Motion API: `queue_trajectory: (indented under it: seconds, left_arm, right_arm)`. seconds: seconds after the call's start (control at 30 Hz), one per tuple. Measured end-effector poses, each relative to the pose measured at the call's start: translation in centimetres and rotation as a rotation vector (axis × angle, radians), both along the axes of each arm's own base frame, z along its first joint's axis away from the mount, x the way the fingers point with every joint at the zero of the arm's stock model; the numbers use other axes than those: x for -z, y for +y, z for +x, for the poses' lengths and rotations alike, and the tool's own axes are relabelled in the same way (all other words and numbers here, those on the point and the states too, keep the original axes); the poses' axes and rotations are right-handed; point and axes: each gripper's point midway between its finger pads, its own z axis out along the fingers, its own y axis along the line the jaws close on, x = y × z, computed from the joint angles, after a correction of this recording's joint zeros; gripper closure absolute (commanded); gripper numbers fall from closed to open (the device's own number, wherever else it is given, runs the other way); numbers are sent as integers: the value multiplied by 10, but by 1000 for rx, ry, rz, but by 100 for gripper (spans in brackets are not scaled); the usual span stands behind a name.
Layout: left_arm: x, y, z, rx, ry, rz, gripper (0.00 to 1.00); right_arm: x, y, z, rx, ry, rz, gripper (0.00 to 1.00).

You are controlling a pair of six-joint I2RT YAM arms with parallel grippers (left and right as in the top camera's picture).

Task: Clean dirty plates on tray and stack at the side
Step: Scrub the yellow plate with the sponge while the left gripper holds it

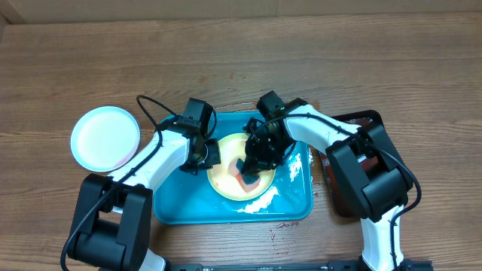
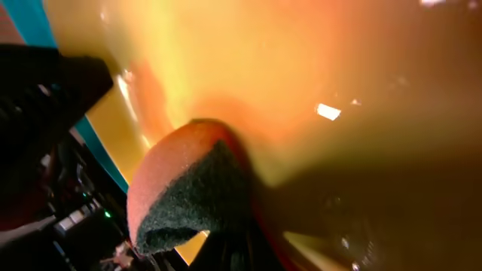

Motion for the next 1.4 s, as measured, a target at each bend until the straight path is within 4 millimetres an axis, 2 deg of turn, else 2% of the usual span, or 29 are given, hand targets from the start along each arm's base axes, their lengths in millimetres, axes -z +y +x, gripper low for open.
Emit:
queue_trajectory:
  seconds: [0.23, 0.33, 0.5, 0.7, 0.93, 1.13, 1.4]
  left_arm:
    - [0, -1, 2, -4, -9, -7, 96]
    - [-1, -1, 4, -13, -15, -9, 96]
    - [-1, -1, 6, -19, -21, -8, 96]
    - [0, -2, 6, -23, -19, -12, 95]
    - [-1, -5, 6, -35, -17, -31, 96]
    - [-1, -5, 6, -40, -16, -32, 96]
    - [-1, -5, 6, -40, -16, -33, 96]
  right_arm:
    - [-8, 45, 7, 56, -26, 90, 96]
    - [-6, 48, 12, 108, -18, 68, 96]
    - [3, 41, 23, 194, -19, -13, 96]
    - [7, 19, 36, 269, -22, -115, 96]
    - [4, -27, 65, 379, -96, -264, 96]
    - [-4, -72, 84, 409, -197, -490, 96]
    - [-15, -84, 83, 278, -290, -586, 96]
